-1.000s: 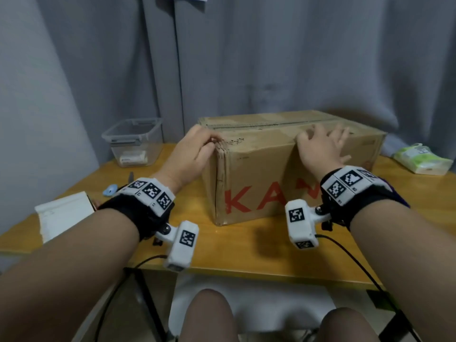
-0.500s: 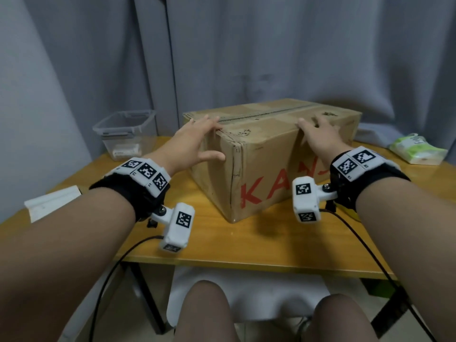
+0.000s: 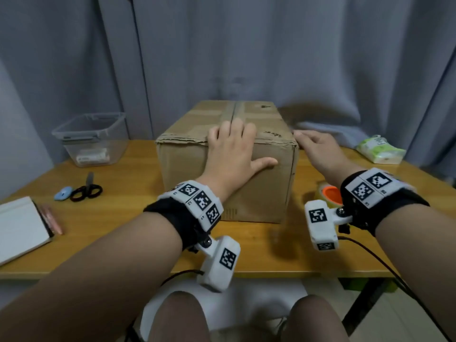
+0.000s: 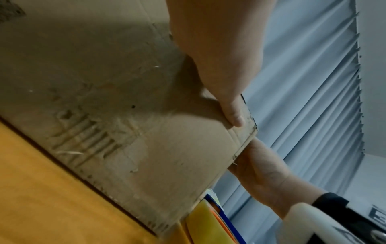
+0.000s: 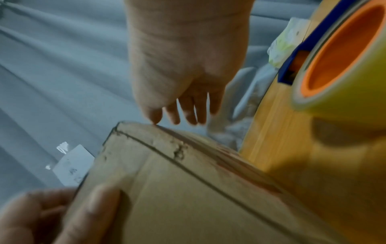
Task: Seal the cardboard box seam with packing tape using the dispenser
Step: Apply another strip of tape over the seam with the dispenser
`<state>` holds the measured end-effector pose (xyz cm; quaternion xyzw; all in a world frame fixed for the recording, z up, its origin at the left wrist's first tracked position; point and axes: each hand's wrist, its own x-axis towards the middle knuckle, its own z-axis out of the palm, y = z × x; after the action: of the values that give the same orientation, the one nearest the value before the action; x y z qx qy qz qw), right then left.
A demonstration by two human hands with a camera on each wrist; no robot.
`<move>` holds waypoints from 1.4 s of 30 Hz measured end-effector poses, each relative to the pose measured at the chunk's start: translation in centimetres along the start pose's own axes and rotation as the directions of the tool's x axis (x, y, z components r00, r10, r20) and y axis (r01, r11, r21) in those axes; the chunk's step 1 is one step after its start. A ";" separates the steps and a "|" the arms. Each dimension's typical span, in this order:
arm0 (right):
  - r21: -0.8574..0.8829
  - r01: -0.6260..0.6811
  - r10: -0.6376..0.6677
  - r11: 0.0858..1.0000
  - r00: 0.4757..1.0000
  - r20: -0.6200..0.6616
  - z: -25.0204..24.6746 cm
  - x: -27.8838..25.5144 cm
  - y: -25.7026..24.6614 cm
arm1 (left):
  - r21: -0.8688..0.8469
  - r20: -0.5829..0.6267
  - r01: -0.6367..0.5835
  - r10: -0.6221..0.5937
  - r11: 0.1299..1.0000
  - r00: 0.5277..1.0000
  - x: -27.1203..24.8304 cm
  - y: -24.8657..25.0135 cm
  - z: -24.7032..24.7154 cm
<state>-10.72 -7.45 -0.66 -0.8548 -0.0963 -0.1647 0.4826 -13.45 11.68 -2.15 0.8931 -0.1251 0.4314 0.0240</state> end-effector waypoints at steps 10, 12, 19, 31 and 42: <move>-0.555 -0.496 0.550 0.668 0.831 -0.081 -4.1 0.4 9.3 | 0.159 -0.134 -0.061 0.083 0.985 0.988 2.0 3.2 3.9; -0.611 -0.478 0.520 0.631 0.845 -0.124 -4.0 0.2 10.2 | 0.174 -0.148 -0.064 0.091 0.983 0.985 2.1 3.4 4.0; -0.272 -0.562 0.503 0.781 0.825 -0.259 -4.1 -0.3 10.2 | 0.098 -0.091 -0.208 0.217 0.973 0.972 3.1 3.5 3.6; -0.158 -0.057 0.002 0.986 0.946 -0.323 -8.6 0.4 -2.2 | 0.175 0.534 0.072 -0.156 0.982 0.831 3.2 -5.3 -5.5; -0.095 0.290 -0.261 0.952 0.936 0.236 -4.0 -0.9 -11.2 | -0.304 0.575 0.375 -0.145 0.876 0.805 3.0 -6.4 -8.5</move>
<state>-15.95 -5.13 9.79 -0.8751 -0.2574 -0.1408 0.3850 -16.57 18.59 5.89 0.9612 -0.0865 0.1219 0.2317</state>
